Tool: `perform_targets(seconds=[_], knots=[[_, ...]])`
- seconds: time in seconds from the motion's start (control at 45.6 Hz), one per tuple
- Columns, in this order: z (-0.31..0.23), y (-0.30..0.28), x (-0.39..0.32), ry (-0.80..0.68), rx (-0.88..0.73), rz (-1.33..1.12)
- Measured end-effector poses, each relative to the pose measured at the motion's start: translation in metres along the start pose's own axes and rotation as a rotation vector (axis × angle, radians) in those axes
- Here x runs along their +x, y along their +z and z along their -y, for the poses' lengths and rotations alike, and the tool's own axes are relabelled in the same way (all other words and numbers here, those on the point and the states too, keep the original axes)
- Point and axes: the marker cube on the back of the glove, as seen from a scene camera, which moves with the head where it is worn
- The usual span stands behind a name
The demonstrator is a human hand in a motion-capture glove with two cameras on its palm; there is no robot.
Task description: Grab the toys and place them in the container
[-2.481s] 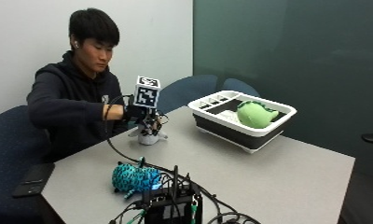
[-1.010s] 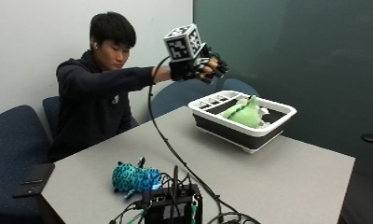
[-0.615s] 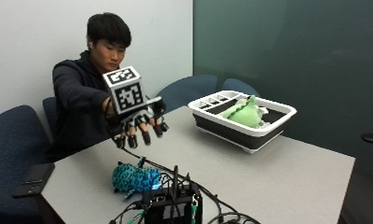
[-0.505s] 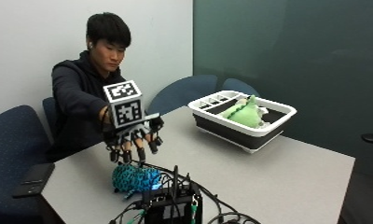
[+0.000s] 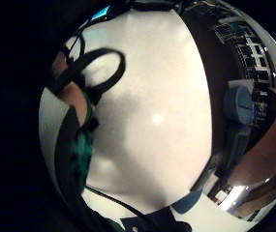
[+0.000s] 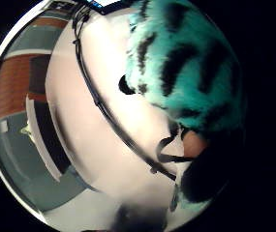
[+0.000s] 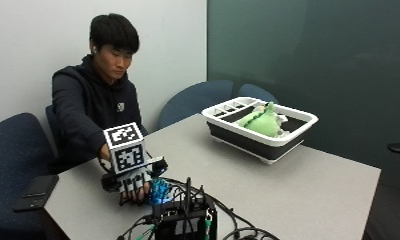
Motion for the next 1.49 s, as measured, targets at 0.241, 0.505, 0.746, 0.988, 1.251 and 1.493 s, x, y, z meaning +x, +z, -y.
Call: perform_targets(seconds=[0.241, 0.505, 0.746, 0.988, 1.251, 1.493], knots=[[-0.019, -0.035, -0.038, -0.238, 0.128, 0.118], [-0.107, -0.144, -0.189, -0.582, 0.326, 0.306], [-0.14, -0.186, -0.324, -0.808, 0.404, 0.35], [-0.119, -0.166, -0.359, -0.772, 0.213, 0.318], [-0.151, -0.149, -0.337, -0.816, 0.341, 0.391], [-0.159, -0.138, -0.255, -0.842, 0.344, 0.612]])
